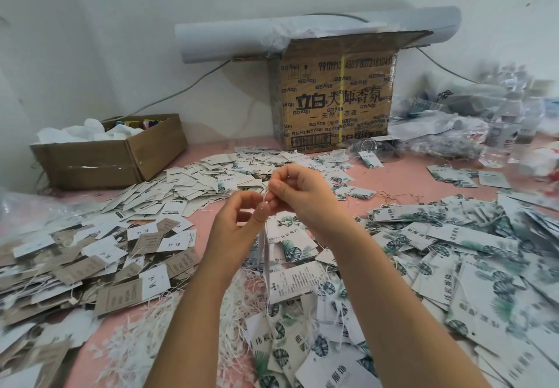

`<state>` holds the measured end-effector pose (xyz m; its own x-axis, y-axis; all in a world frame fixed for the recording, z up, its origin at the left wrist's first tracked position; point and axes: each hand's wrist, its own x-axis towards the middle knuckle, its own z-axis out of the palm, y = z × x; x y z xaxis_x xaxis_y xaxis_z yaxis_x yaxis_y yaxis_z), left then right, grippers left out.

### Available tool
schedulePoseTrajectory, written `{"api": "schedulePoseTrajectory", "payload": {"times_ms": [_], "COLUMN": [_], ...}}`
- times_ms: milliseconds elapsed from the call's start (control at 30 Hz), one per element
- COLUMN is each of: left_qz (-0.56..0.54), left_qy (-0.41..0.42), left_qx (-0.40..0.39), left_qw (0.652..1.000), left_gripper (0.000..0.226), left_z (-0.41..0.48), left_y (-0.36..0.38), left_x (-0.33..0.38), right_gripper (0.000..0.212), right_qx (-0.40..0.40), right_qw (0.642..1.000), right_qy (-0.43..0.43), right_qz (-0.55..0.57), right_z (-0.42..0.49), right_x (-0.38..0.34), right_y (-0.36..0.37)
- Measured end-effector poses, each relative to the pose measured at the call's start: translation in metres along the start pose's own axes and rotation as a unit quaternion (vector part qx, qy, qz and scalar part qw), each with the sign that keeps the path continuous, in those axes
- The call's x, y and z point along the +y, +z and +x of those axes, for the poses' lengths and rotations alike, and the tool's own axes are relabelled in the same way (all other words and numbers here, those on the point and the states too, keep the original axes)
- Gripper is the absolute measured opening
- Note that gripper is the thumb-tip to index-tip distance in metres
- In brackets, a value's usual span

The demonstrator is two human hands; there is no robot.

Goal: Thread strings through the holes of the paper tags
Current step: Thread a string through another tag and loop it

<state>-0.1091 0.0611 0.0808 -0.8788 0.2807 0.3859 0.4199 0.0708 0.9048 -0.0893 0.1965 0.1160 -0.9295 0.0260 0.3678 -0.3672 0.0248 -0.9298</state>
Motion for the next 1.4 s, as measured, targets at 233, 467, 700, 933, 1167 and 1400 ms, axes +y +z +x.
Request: {"api": "schedulePoseTrajectory", "payload": {"times_ms": [233,467,700,933,1167,1400], "left_qz": [-0.001,0.018,-0.107,-0.067,-0.022,0.002], "left_qy": [-0.014,-0.012,0.014,0.024,0.024,-0.065], "left_qx": [-0.056,-0.008,0.046,0.117,0.125,0.034], "left_qw": [0.998,1.000,0.993,0.991,0.992,0.997], "left_gripper": [0.031,0.040,0.047,0.045,0.047,0.023], "left_z": [-0.002,0.001,0.003,0.005,0.006,0.002], "left_y": [-0.003,-0.006,-0.010,-0.010,-0.012,-0.018], "left_x": [0.000,0.001,0.006,0.001,-0.002,-0.002], "right_gripper": [0.017,0.014,0.017,0.020,0.011,0.014], "right_qx": [0.051,0.080,0.062,-0.084,-0.093,-0.197], "right_qw": [0.995,0.990,0.995,0.989,0.988,0.918], "right_qy": [-0.079,-0.107,0.027,0.122,0.107,0.171], "right_qz": [0.017,0.040,-0.069,0.011,-0.066,-0.299], "right_z": [-0.001,0.001,0.000,-0.002,-0.001,-0.007], "right_x": [-0.005,-0.006,0.005,0.008,0.006,-0.008], "right_y": [0.004,-0.003,-0.019,-0.010,-0.009,-0.026]}}
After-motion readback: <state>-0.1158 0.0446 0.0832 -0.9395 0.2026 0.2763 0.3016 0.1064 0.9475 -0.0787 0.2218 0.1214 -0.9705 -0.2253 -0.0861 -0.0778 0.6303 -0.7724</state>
